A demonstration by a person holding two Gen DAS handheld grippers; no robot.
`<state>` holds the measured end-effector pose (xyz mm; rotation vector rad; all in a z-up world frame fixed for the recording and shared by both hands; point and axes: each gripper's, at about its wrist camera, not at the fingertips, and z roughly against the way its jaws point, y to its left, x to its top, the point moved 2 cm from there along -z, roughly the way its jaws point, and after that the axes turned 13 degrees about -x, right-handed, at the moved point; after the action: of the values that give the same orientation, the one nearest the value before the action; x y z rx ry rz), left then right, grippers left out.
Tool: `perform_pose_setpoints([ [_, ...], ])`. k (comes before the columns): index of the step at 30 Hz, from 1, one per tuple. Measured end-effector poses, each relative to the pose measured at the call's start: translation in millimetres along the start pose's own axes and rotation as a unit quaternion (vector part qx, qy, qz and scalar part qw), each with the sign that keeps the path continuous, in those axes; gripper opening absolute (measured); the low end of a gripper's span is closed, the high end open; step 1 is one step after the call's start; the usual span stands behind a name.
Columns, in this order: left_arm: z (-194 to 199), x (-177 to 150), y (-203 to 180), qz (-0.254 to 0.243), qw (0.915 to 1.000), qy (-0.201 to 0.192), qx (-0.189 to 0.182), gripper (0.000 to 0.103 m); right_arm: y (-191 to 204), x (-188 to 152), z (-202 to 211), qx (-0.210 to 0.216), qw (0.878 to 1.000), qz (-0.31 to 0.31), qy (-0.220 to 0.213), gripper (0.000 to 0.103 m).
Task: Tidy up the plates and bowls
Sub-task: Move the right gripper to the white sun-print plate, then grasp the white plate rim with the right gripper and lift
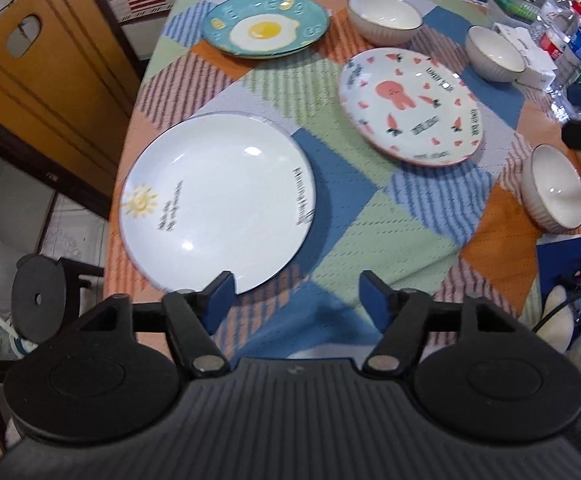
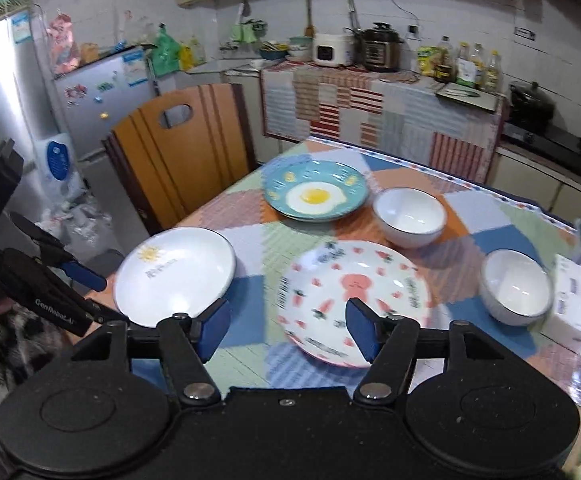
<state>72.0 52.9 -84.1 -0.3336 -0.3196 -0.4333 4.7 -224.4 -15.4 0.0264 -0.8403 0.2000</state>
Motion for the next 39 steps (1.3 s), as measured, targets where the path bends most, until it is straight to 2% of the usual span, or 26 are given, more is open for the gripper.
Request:
perform_pose_setpoints([
  [5,12,-13,23,-0.001,0.9998,0.009,0.017,0.082,20,8,-14,0.014,1.0,0.0,0.0,0.069],
  [7,16,-15,32,-0.001,0.9998,0.006,0.021,0.087,29,10,-20,0.029,1.0,0.002,-0.002,0.074],
  [9,17,-14,41,0.003,0.9996,0.002,0.03,0.087,39,11,-26,0.042,0.999,0.007,-0.018,0.08],
  [11,16,-11,49,0.002,0.9994,-0.006,0.035,0.087,47,10,-32,0.038,0.998,0.005,-0.041,0.09],
  [14,14,-5,53,-0.035,0.9986,-0.024,0.032,0.088,56,8,-48,0.029,0.997,-0.014,-0.077,0.091],
  [18,6,4,68,-0.043,0.998,-0.032,0.031,0.089,67,7,-73,0.037,0.995,-0.015,-0.09,0.092],
  [20,0,8,80,-0.033,0.9987,-0.034,0.022,0.089,73,9,-88,0.045,0.996,-0.006,-0.073,0.093],
  [24,-18,15,109,-0.012,0.9996,-0.024,0.007,0.089,88,11,-129,0.074,0.997,0.03,0.018,0.092],
  [28,-34,15,136,0.037,0.9987,-0.021,0.027,0.087,102,-1,-168,0.077,0.994,0.037,0.074,0.08],
  [31,-44,13,149,0.066,0.9977,-0.011,0.008,0.084,107,-14,-192,0.091,0.99,0.013,0.103,0.069],
  [32,-48,13,152,0.069,0.9976,-0.003,0.005,0.082,108,-19,-198,0.097,0.989,-0.001,0.11,0.062],
  [34,-55,13,157,0.068,0.9976,0.007,0.006,0.073,107,-25,-207,0.112,0.987,-0.03,0.115,0.059],
  [36,-61,13,161,0.074,0.9972,0.013,0.0,0.069,105,-31,-213,0.12,0.985,-0.051,0.117,0.054],
  [37,-62,14,164,0.083,0.9964,0.014,-0.01,0.069,103,-31,-213,0.121,0.985,-0.061,0.111,0.046],
  [38,-64,14,167,0.094,0.9953,0.016,-0.019,0.069,102,-31,-216,0.123,0.984,-0.065,0.114,0.032],
  [39,-66,14,170,0.102,0.9942,0.021,-0.026,0.069,102,-31,-217,0.127,0.983,-0.066,0.119,0.024],
])
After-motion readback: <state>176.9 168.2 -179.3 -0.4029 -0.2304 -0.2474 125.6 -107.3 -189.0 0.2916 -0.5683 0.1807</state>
